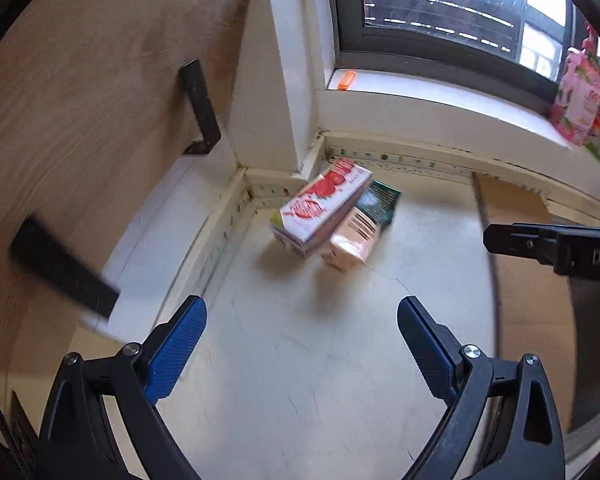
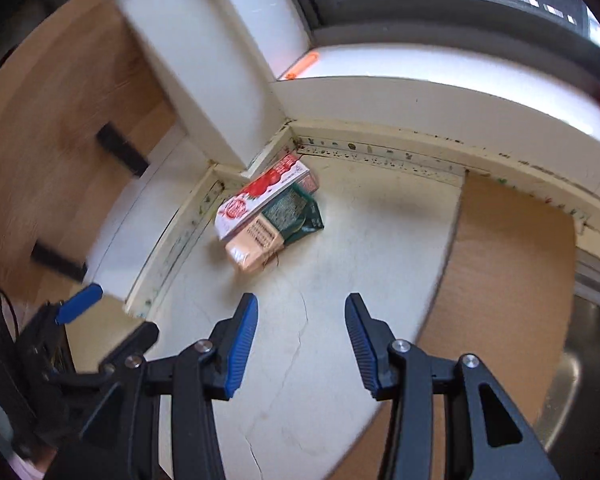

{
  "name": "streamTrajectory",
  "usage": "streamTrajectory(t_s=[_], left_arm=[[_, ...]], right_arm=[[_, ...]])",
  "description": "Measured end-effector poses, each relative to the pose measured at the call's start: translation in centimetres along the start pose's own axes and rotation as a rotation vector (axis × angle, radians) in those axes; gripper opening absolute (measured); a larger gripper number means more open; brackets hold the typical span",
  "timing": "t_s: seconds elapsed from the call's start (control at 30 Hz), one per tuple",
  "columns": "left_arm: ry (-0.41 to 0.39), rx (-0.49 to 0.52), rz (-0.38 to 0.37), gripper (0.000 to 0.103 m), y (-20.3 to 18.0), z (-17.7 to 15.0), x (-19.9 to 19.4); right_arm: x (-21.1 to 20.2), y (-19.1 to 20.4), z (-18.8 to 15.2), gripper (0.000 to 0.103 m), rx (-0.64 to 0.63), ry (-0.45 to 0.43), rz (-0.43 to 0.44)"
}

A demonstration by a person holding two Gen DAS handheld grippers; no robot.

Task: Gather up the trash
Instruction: 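Grasp the white strawberry carton with the left tool while the right tool grasps the green-and-tan carton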

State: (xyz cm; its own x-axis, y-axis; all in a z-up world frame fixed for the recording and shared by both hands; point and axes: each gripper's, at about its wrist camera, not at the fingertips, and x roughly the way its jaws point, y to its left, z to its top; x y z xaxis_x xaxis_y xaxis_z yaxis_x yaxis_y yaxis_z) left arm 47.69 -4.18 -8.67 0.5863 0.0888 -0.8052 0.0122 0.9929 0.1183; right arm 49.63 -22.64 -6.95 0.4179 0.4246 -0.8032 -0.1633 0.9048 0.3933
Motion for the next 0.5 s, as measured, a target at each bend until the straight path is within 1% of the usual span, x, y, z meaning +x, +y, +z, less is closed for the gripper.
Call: streamTrajectory(t_s=[0.07, 0.1, 0.17, 0.2, 0.3, 0.43, 0.5], left_arm=[[-0.011, 0.018, 0.041, 0.092, 0.0, 1.0, 1.4], [-0.007, 0.029, 0.062, 0.086, -0.1, 1.5, 2.3], [0.008, 0.040, 0.077, 0.080, 0.1, 2.0, 3.7], [0.020, 0.040, 0.080, 0.079, 0.2, 2.3, 4.6], [0.018, 0.042, 0.093, 0.079, 0.6, 2.6, 5.4], [0.018, 0.047, 0.110, 0.079, 0.9, 3.0, 6.5], [0.019, 0.049, 0.114, 0.079, 1.1, 3.2, 6.9]], right_arm=[[1.7, -0.4, 1.4, 0.046, 0.054, 0.018, 0.037], [3.0, -0.6, 2.3, 0.048, 0.092, 0.031, 0.062], [4.7, -0.8, 3.4, 0.052, 0.132, 0.043, 0.092], [6.1, -0.9, 4.0, 0.053, 0.160, 0.056, 0.107], [9.1, -0.8, 5.1, 0.054, 0.218, 0.099, 0.129], [12.4, -0.6, 5.8, 0.054, 0.267, 0.145, 0.113], [13.5, -0.5, 5.9, 0.054, 0.297, 0.165, 0.125]])
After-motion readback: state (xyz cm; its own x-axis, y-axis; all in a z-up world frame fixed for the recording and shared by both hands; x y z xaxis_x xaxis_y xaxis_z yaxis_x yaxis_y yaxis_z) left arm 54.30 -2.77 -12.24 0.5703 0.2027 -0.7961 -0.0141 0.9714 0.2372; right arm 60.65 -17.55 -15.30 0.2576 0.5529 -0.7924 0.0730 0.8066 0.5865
